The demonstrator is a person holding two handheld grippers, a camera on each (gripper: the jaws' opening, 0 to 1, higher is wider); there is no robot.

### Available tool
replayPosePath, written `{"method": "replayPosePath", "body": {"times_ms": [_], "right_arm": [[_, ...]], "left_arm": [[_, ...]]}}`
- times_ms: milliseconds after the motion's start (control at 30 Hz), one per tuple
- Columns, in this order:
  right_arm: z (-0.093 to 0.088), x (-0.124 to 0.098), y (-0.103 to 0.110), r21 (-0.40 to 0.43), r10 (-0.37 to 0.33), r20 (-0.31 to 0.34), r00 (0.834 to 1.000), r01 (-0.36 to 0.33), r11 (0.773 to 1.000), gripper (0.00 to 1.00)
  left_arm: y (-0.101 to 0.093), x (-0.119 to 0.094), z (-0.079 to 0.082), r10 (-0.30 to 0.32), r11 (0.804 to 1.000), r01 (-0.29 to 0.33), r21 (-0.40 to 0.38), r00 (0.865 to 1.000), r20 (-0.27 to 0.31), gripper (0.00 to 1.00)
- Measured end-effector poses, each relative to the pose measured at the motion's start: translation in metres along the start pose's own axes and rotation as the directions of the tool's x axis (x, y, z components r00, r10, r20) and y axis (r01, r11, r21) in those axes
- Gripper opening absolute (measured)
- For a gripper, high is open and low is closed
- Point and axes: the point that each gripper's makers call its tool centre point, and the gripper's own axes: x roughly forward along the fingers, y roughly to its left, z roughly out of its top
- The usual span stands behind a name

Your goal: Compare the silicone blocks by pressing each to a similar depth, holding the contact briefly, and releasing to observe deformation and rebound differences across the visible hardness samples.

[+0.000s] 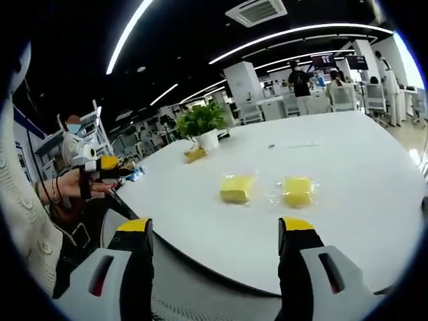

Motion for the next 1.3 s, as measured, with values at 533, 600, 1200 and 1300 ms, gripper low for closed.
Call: {"method": "replayPosePath", "body": {"times_ms": [533, 600, 1200, 1300], "right_arm": [[0.007, 0.009, -0.017, 0.015, -0.087, -0.011, 0.996, 0.087, 0.996, 0.72], [0.009, 0.01, -0.02, 0.014, -0.097, -0.015, 0.995, 0.097, 0.995, 0.72], [0.006, 0.018, -0.042, 0.009, -0.159, -0.111, 0.981, 0.161, 0.987, 0.71], [0.003, 0.02, -0.042, 0.011, -0.16, -0.128, 0.979, 0.163, 0.987, 0.71]], "left_arm": [[0.033, 0.086, 0.012, -0.099, 0.993, 0.107, 0.059, 0.987, -0.123, 0.64], [0.037, 0.096, 0.01, -0.103, 0.992, 0.113, 0.058, 0.985, -0.141, 0.64], [0.073, 0.2, -0.006, -0.158, 0.984, 0.175, 0.044, 0.952, -0.264, 0.63], [0.078, 0.213, -0.013, -0.17, 0.981, 0.189, 0.041, 0.944, -0.284, 0.62]]}}
